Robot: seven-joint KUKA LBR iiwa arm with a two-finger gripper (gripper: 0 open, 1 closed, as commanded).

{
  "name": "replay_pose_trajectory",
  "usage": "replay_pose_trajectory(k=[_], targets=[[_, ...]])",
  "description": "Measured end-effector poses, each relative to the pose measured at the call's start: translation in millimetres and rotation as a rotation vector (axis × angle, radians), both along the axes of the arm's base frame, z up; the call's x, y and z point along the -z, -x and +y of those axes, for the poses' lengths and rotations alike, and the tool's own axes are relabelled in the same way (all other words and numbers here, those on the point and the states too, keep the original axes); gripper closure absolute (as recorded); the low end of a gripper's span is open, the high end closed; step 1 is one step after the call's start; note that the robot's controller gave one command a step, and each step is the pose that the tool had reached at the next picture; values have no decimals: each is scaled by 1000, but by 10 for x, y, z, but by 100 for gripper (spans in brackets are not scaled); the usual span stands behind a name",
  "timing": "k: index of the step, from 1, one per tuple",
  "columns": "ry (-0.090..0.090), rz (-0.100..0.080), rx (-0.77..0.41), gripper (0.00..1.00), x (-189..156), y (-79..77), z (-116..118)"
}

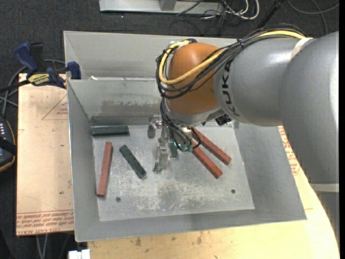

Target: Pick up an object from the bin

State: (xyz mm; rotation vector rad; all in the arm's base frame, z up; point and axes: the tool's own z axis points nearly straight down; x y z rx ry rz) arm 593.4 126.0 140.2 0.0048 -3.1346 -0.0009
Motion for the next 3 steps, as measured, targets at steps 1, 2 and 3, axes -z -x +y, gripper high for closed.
replay_pose_trajectory(k=[1, 2, 3], targets=[[-3, -6, -170, 0, 728, -229, 715], [1, -8, -64, 0, 693, -325, 74], [-3, -5, -65, 0, 704, 9, 626]])
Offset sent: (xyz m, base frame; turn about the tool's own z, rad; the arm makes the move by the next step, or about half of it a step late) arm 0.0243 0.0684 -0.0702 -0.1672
